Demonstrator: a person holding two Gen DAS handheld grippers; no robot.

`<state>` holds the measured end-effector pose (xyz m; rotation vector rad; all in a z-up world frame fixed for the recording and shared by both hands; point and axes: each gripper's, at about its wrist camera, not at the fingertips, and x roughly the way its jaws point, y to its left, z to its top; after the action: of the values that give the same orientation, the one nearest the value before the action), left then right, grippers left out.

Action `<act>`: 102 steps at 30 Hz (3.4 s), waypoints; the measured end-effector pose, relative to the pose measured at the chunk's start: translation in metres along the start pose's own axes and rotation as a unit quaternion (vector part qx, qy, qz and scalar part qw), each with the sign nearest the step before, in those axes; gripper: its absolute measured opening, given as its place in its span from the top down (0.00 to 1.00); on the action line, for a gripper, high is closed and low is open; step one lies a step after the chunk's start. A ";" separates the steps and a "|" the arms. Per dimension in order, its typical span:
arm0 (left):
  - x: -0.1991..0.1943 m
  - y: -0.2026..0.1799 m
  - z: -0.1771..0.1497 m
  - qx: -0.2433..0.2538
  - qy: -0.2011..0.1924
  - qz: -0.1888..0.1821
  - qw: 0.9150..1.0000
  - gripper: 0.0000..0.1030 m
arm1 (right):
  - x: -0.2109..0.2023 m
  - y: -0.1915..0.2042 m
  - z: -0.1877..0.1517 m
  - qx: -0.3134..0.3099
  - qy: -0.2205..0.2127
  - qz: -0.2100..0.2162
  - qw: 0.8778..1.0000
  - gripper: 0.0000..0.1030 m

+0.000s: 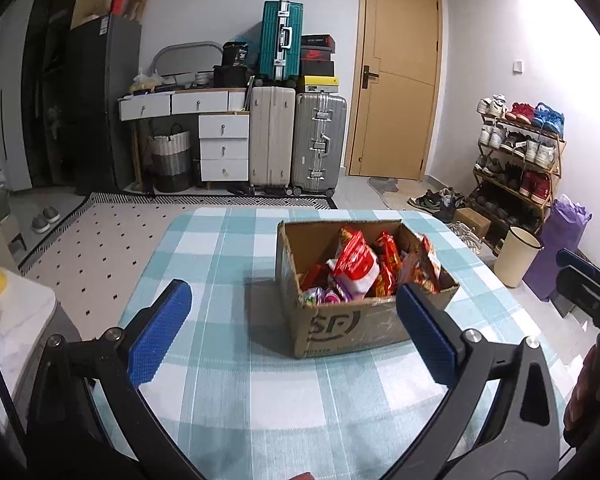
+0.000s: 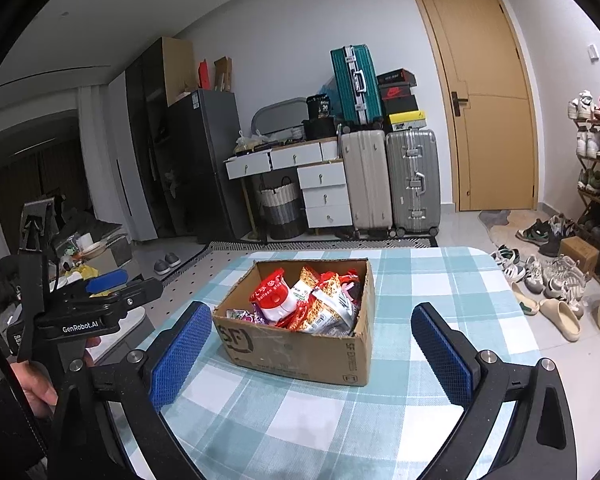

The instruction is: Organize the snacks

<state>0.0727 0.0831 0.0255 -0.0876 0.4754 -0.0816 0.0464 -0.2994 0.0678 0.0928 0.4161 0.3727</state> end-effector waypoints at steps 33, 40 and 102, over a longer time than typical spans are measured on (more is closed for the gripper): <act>0.039 0.041 -0.093 0.007 -0.061 0.027 0.998 0.01 | 0.003 -0.032 -0.099 -0.029 -0.036 -0.091 0.995 0.01; 0.030 0.029 -0.096 0.034 -0.084 0.030 0.995 0.01 | 0.012 -0.022 -0.100 -0.056 -0.017 -0.097 0.994 0.01; 0.030 0.028 -0.097 0.032 -0.084 0.027 0.996 0.01 | 0.007 -0.023 -0.105 -0.055 -0.033 -0.103 0.993 0.01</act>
<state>0.0557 0.1014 -0.0770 -0.0179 0.3057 -0.0367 0.0168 -0.3166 -0.0345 -0.0461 0.3347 0.1878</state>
